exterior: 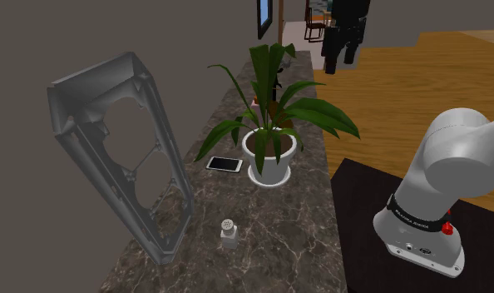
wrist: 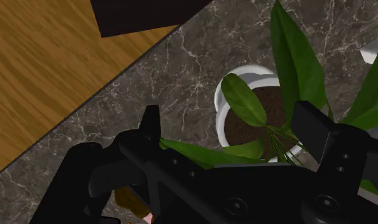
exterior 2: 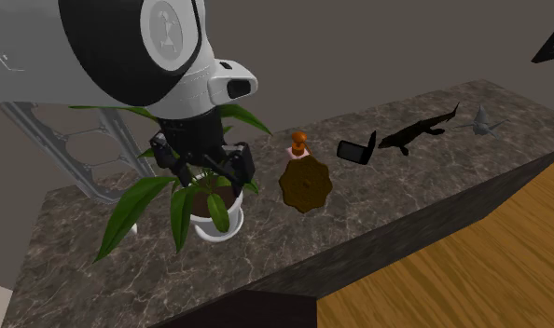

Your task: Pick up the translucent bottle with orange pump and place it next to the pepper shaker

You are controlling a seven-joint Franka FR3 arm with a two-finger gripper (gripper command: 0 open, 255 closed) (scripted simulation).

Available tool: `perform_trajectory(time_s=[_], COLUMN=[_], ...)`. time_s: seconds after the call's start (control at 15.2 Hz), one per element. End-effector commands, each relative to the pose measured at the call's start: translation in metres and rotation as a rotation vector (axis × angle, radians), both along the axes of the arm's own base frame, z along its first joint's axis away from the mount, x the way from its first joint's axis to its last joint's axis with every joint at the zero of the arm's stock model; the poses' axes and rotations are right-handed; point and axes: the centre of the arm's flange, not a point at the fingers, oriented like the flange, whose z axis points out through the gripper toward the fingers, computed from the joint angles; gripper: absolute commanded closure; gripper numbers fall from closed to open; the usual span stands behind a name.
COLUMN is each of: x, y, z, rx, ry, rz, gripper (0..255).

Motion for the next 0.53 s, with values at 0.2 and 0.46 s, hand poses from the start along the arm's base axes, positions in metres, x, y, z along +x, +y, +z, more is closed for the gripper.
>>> perform_trajectory(time_s=[0.2,0.46], x=[0.032,0.075], y=[-0.011,-0.026], z=[-0.018,-0.041], rx=[-0.013,-0.03], ry=[-0.005,-0.012], rz=[0.003,0.006], gripper=[0,0])
